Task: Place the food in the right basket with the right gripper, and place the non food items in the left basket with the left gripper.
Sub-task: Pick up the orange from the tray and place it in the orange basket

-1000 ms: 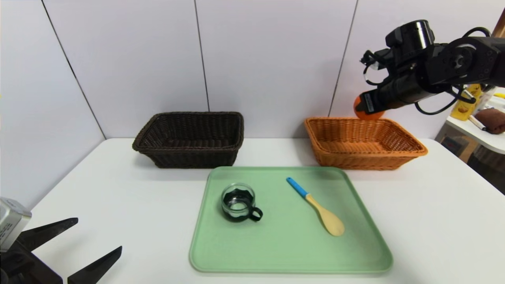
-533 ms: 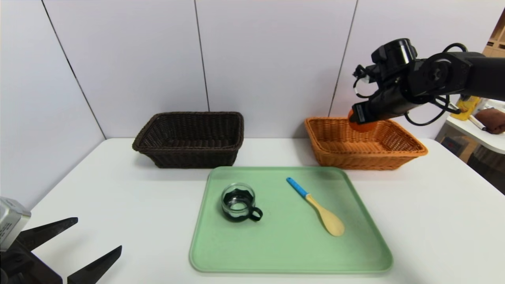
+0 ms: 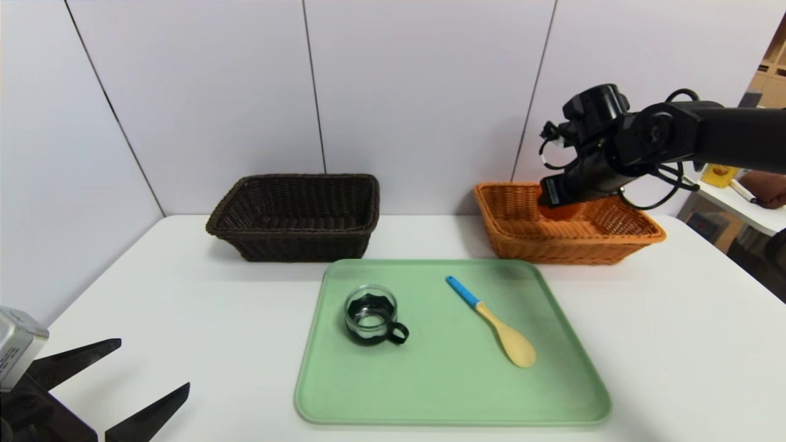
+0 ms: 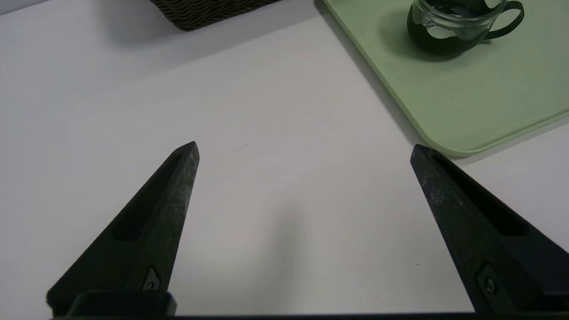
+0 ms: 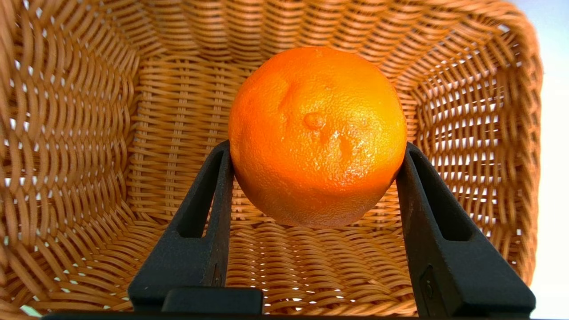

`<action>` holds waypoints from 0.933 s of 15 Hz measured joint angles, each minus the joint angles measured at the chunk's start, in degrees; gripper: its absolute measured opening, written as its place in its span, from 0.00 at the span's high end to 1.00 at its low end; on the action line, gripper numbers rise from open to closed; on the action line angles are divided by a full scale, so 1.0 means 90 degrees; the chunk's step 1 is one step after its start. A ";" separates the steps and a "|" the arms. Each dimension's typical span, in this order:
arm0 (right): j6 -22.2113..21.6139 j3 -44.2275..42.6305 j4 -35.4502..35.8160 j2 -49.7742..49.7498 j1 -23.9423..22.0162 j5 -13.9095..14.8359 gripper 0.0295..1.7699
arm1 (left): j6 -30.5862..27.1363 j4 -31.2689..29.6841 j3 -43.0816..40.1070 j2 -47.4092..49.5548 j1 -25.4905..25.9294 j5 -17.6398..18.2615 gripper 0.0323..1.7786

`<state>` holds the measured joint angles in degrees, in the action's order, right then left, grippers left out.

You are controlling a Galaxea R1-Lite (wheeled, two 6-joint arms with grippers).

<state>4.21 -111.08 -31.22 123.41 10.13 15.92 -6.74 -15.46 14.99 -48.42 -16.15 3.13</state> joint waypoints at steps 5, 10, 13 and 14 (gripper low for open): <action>0.0004 0.0114 0.0005 0.0100 -0.0033 0.0004 0.28 | 0.0000 0.0000 0.0003 0.0000 -0.0003 0.0003 0.05; 0.0024 0.0145 0.0003 0.0085 -0.0035 0.0007 0.17 | -0.0028 0.0000 0.0000 0.0000 0.0000 0.0000 0.05; 0.0047 0.0182 -0.0003 -0.0014 -0.0035 0.0004 0.12 | -0.0037 0.0003 -0.0009 0.0000 -0.0003 0.0000 0.05; 0.0070 0.0190 -0.0014 -0.0095 -0.0030 0.0000 0.11 | -0.0038 0.0000 -0.0012 0.0000 -0.0003 0.0000 0.05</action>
<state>4.84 -109.37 -31.34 122.55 9.86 15.92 -7.08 -15.46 14.88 -48.42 -16.18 3.13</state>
